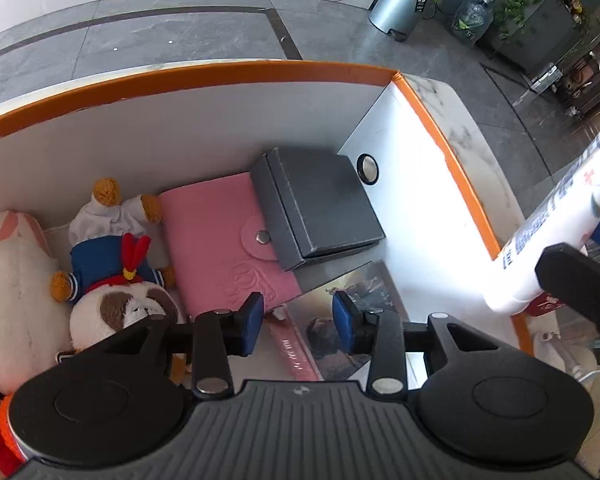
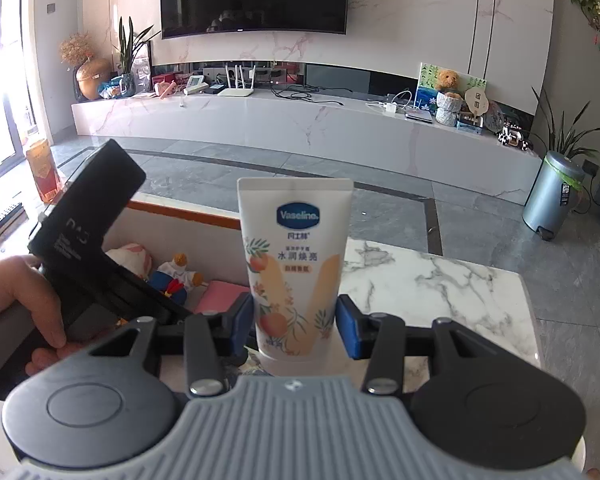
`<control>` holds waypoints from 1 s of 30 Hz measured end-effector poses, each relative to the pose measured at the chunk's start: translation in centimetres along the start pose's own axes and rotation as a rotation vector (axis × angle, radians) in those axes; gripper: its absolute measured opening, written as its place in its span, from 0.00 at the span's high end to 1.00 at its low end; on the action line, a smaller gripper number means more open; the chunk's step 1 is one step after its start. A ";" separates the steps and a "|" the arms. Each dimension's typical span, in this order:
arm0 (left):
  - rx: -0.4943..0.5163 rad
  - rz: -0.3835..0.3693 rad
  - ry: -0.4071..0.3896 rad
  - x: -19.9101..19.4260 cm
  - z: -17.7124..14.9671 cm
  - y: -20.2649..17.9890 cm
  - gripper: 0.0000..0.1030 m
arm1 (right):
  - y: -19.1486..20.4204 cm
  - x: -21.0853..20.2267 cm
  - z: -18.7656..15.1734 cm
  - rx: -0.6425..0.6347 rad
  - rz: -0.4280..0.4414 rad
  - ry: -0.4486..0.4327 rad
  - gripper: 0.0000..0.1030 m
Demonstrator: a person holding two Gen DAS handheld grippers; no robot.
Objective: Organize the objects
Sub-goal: 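Carry the photo card pack into the box and release it with the left gripper, then lower the Vaseline tube into the box beside the dark box with the right gripper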
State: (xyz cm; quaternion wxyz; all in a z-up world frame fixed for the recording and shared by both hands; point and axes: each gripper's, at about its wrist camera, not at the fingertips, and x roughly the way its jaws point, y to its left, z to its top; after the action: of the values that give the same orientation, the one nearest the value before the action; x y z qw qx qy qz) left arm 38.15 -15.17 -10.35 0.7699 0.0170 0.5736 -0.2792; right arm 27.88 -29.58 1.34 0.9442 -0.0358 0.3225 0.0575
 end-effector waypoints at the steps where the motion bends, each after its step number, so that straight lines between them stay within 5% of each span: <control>1: 0.002 -0.004 0.000 -0.1 -0.2 0.0 0.51 | 0.1 0.0 0.0 0.001 0.001 0.000 0.54; 3: -0.013 -0.010 -0.002 -0.6 -0.8 0.3 0.44 | 0.2 -0.2 -0.1 0.001 0.001 0.000 0.54; 6: -0.023 -0.024 0.055 -0.8 -1.3 0.8 0.45 | 0.4 -0.4 -0.2 -0.008 -0.001 0.000 0.54; 8: -0.051 -0.041 0.100 -0.4 -1.7 1.2 0.51 | 0.5 -0.6 -0.3 -0.013 -0.003 -0.001 0.54; 10: -0.073 -0.046 0.144 0.3 -1.6 1.5 0.67 | 0.5 -0.6 -0.2 -0.011 -0.003 -0.003 0.54; 22: -0.103 -0.056 0.172 1.4 -0.1 0.9 0.72 | 0.5 -1.1 -0.2 -0.013 0.014 -0.003 0.54; 30: -0.169 -0.107 -0.043 -4.5 -1.1 4.8 0.72 | 0.5 0.4 0.9 0.054 0.097 0.035 0.54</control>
State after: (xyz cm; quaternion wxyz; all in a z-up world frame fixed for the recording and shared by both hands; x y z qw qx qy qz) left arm 38.56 -8.87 -8.14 0.7648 -0.0844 0.5784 -0.2709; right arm 28.70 -28.94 1.76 0.9350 0.0046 0.3419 0.0939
